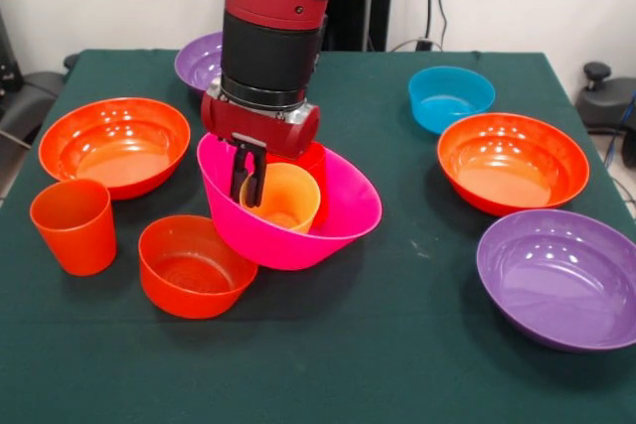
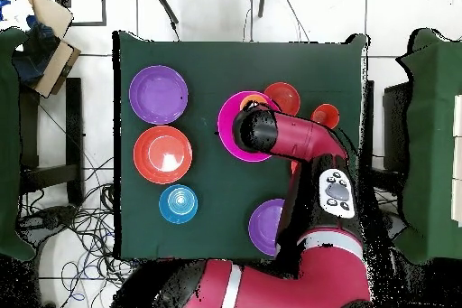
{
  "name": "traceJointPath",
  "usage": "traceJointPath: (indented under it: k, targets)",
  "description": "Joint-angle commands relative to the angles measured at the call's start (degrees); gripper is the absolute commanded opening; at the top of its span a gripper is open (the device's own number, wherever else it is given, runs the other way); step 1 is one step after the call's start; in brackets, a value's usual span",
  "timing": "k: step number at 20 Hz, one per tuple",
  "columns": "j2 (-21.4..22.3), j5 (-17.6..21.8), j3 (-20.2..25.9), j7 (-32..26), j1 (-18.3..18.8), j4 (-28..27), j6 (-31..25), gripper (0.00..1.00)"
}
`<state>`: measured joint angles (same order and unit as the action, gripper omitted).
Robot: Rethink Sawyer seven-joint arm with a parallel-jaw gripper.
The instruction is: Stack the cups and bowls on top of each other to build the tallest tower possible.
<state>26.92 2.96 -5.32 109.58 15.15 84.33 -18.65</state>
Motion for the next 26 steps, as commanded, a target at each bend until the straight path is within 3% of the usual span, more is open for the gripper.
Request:
traceJointPath:
  k: [1,9,17,26]
  targets:
    - [-1.67,2.78,1.01,2.72,-0.48,-4.00,-0.42,0.00]
    - [-1.10,4.24,3.38,0.05,2.27,-1.96,2.03,0.00]
    - [1.39,4.19,3.72,2.47,0.87,4.27,4.54,0.00]
    - [3.46,1.93,7.41,0.95,2.03,7.36,-0.33,0.00]
